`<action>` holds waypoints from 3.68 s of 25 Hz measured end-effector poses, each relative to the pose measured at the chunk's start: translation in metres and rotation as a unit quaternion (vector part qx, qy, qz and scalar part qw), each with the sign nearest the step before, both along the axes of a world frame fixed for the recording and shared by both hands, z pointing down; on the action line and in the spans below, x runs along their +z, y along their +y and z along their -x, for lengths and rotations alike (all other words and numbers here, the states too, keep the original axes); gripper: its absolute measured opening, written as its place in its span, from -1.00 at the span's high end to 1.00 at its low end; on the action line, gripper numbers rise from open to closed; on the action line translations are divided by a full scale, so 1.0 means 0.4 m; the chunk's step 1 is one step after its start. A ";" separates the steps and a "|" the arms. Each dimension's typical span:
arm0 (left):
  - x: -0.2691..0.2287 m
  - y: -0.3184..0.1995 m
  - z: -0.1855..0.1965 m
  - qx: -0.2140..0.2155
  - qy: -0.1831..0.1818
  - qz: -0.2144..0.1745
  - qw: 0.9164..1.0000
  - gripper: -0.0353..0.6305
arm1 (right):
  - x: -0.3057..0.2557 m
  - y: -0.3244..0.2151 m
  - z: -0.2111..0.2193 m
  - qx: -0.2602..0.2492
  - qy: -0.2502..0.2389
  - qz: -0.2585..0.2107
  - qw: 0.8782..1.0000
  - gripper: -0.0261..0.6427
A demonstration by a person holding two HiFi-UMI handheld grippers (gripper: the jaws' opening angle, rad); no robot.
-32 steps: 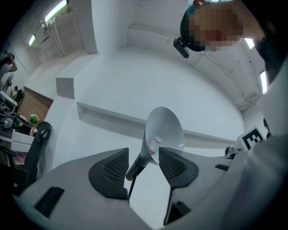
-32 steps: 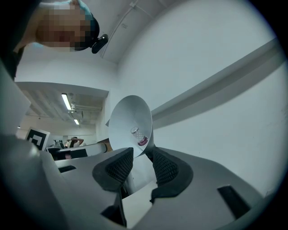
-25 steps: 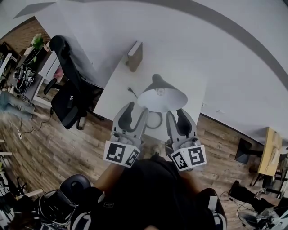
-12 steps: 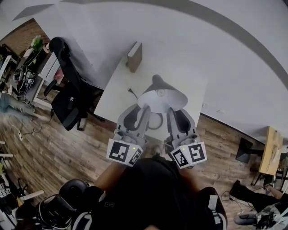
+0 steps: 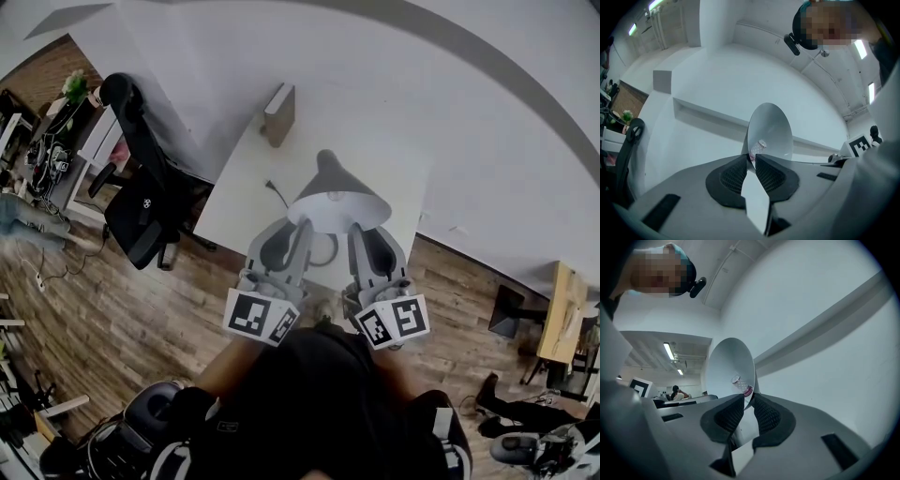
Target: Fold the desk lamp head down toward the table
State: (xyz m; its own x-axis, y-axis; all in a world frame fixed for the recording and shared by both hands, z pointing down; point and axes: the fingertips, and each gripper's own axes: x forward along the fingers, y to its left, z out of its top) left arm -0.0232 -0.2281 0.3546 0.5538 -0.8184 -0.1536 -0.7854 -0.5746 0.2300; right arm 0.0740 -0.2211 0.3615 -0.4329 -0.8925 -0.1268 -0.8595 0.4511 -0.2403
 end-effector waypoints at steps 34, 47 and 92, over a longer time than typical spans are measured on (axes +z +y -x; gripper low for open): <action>0.121 0.032 0.005 -0.017 -0.001 0.042 0.999 0.75 | 0.120 0.033 -0.004 -0.008 0.026 0.023 0.999 0.76; 0.193 0.036 0.002 -0.019 0.003 0.068 0.997 0.78 | 0.191 0.037 -0.012 -0.010 0.034 0.049 0.998 0.80; 0.368 -0.002 -0.003 -0.010 -0.026 0.085 0.996 0.80 | 0.294 0.086 -0.042 0.001 0.207 0.043 0.977 0.57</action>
